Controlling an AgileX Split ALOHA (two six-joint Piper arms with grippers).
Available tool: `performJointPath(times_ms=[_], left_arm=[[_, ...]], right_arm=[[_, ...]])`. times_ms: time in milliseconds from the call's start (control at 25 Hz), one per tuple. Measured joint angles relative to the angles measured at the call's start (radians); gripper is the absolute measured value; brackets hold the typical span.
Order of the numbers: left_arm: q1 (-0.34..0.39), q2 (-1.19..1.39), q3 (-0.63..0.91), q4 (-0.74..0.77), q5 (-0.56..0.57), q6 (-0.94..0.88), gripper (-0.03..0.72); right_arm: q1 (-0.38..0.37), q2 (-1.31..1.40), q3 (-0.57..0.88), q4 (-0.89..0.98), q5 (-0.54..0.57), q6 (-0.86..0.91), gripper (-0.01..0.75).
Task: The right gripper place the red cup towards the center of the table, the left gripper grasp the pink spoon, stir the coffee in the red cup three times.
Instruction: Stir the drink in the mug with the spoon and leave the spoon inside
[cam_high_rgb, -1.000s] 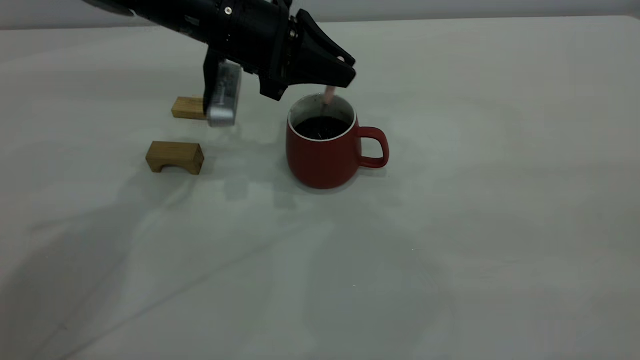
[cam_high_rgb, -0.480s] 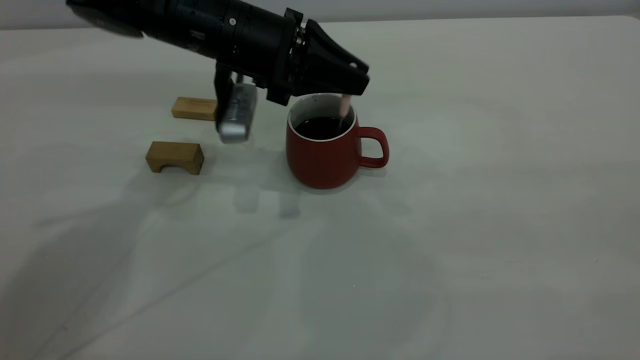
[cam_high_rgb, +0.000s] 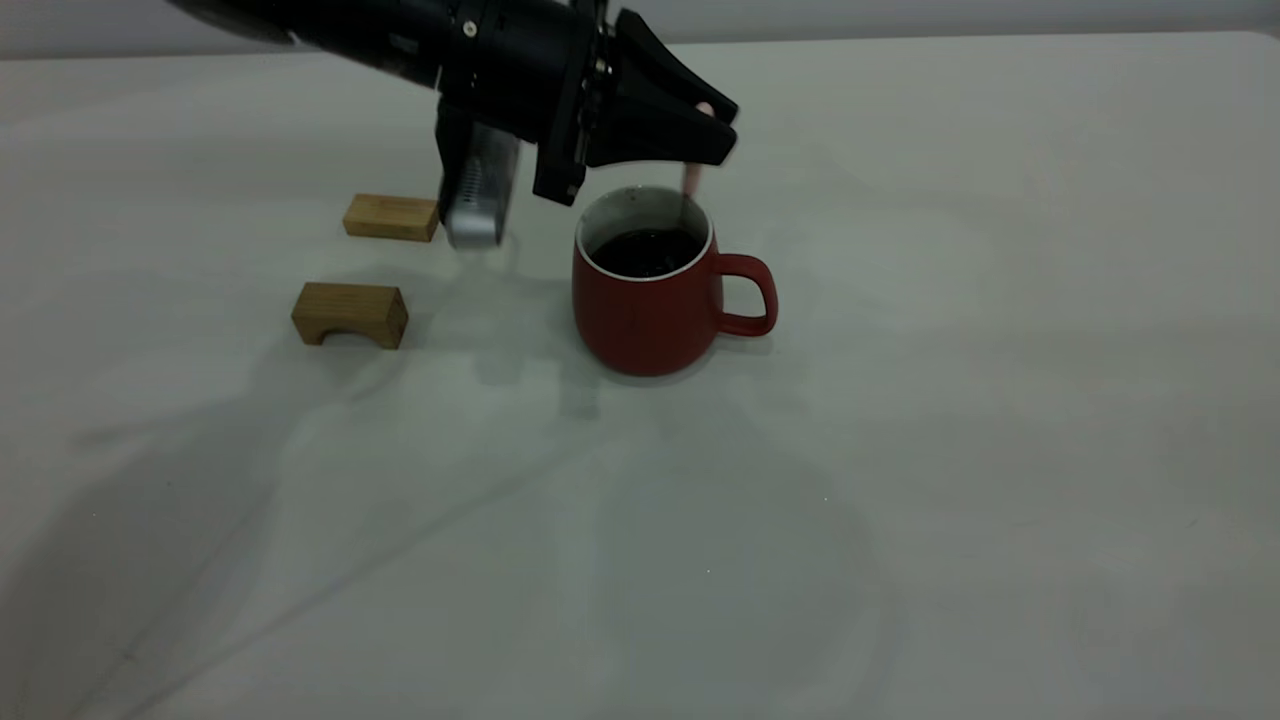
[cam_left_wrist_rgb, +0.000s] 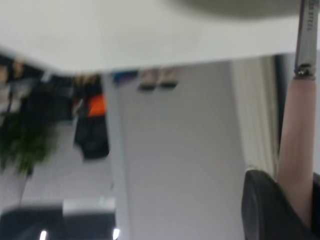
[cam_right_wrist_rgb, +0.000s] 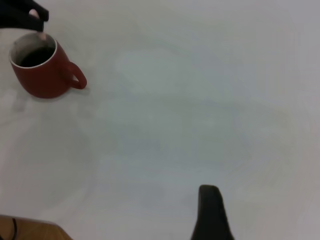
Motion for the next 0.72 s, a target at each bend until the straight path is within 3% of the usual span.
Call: performJointPath(times_ms=[120,280,440,560,720], left_arm=[[0.000,-0.004,-0.001,0.069,0.048,-0.103,0.163],[0.000,-0.032,-0.018,0.218,-0.061,-0.152,0.163],[0.001,-0.035,-0.039,0.228,-0.134,-0.080,0.163],[0.001,-0.026,-0.041,0.173,-0.091,-0.052,0.163],[0.001,-0.005,-0.041,0.158,0.055,-0.085,0.163]], right_arm=[[0.000,0.000,0.000,0.000,0.000,0.000,0.585],[0.000,0.000,0.000,0.000,0.000,0.000,0.585],[0.000,0.000,0.000,0.000,0.000,0.000,0.585],[0.000,0.000,0.000,0.000,0.000,0.000,0.585],[0.000,0.000,0.000,0.000,0.000,0.000,0.585]])
